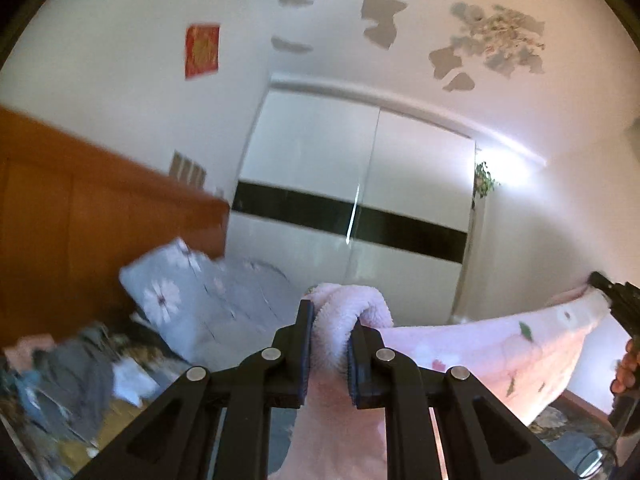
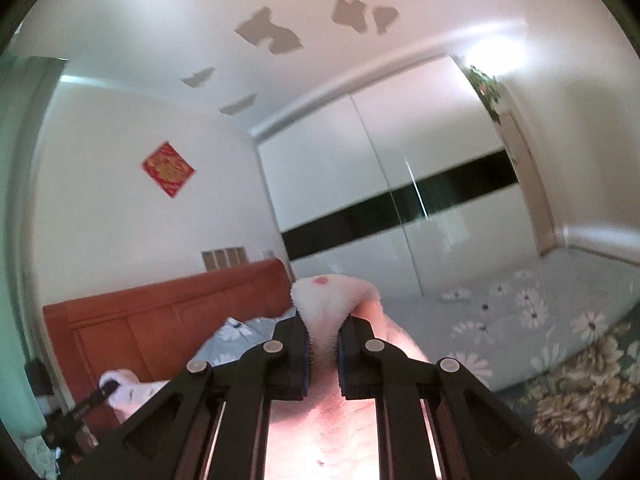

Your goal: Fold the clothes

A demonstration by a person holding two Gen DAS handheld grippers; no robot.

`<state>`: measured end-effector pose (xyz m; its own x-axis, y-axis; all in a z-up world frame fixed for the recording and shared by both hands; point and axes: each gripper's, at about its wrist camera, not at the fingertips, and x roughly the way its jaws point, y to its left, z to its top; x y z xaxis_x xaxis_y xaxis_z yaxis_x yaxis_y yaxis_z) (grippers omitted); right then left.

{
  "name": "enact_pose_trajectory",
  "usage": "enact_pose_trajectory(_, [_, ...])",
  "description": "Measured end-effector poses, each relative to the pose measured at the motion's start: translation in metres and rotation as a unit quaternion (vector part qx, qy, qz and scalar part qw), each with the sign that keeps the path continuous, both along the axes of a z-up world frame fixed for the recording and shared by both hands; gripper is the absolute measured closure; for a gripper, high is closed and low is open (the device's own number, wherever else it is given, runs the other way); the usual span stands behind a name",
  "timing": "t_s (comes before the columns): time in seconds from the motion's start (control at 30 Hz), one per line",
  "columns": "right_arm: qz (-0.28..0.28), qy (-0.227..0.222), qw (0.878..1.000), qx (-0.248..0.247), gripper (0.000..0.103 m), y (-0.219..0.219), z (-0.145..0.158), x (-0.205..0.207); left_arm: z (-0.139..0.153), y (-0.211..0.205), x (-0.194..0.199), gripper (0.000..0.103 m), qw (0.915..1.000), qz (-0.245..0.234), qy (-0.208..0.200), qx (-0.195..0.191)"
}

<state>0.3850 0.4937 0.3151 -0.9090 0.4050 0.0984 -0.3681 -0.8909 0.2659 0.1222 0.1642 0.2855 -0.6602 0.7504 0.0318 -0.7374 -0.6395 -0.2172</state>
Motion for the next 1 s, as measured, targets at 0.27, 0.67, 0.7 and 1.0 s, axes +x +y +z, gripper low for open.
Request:
enact_pose_trajectory(0.27, [-0.006,-0.024,0.999,0.047,0.092,-0.021,-0.006,-0.012,0.002,-0.006,-0.011,0.085,0.9983,0.035,0.002,-0.047])
enact_pose_trajectory(0.67, [-0.011,-0.252,0.958,-0.136,0.092,0.114,-0.173,-0.217,-0.210,0.113,-0.176,0.087,0.9456,0.084,-0.204,-0.239])
enact_pose_trajectory(0.7, [-0.012,-0.270,0.951,-0.151,0.092,0.125,-0.191,-0.235,-0.226,0.119,-0.189,0.087,0.9393,0.087,-0.221,-0.248])
enact_pose_trajectory(1.0, [-0.033,-0.326,0.921,-0.209,0.092,0.188,-0.261,-0.338,-0.260,0.149,-0.284,0.095,0.9188,0.141,-0.244,-0.276])
